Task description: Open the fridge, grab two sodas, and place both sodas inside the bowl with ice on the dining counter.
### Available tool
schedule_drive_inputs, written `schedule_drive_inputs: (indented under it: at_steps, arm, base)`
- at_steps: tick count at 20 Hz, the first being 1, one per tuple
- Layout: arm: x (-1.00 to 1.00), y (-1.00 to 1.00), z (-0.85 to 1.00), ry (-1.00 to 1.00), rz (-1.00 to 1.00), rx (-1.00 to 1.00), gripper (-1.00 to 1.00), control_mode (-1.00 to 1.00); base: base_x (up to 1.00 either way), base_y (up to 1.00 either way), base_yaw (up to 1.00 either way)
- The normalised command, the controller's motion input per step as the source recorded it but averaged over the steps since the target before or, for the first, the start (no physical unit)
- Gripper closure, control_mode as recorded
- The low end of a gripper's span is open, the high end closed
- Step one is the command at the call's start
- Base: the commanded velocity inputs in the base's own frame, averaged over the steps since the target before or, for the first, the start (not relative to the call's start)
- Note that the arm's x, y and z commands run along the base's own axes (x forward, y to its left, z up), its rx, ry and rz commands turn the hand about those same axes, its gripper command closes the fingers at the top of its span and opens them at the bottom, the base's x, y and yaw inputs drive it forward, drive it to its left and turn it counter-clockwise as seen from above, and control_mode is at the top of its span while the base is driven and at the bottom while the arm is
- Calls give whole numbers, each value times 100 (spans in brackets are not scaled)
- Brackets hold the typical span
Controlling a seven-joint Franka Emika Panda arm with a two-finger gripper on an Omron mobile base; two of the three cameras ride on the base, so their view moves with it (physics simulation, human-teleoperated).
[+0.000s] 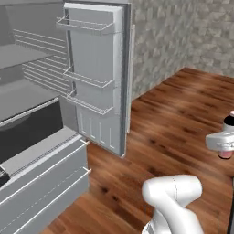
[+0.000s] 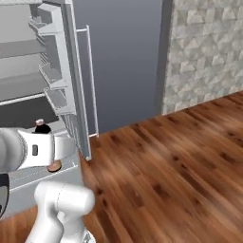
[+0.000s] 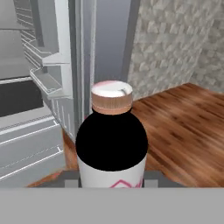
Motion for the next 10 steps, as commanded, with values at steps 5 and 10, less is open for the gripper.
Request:
schedule_drive_inputs:
  at_steps: [5,10]
  arm:
    - [0,0,0,0,0,0,100,100]
    - [0,0,0,0,0,0,100,100]
  base:
    - [2,-10,-64]
    - [25,0,-64]
